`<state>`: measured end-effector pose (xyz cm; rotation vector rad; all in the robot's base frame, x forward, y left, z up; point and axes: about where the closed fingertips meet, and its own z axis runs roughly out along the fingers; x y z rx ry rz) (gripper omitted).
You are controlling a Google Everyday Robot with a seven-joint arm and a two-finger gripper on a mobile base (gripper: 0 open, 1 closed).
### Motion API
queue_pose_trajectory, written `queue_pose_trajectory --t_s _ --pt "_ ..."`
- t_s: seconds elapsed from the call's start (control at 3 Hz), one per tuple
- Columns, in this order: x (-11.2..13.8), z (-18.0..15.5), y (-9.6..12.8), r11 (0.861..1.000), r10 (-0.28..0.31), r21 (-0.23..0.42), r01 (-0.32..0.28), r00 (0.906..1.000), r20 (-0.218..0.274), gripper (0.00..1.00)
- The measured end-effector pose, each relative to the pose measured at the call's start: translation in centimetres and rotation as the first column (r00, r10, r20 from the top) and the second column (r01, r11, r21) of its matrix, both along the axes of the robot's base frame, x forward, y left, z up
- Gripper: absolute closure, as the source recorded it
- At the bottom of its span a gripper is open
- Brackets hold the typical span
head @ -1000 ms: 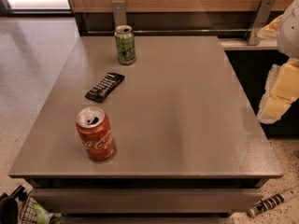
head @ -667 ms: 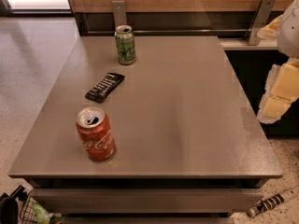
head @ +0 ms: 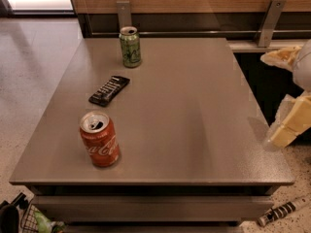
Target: Knock coke can over
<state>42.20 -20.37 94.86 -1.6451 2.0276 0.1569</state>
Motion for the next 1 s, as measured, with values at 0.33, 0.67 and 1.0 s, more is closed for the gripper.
queue_pose_trajectory --t_s 0.33,0.67,1.0 --pt "-0.4 -3.9 4.1 0.96 0.109 0.256 -0.112 0.9937 0.029 0.0" --pt "-0.3 -4.2 9.0 0.859 0.193 0.471 -0.203 0.9788 0.07 0.0" --pt "-1.0 -2.6 14.9 0.689 0.232 0.693 -0.214 0.9704 0.069 0.0"
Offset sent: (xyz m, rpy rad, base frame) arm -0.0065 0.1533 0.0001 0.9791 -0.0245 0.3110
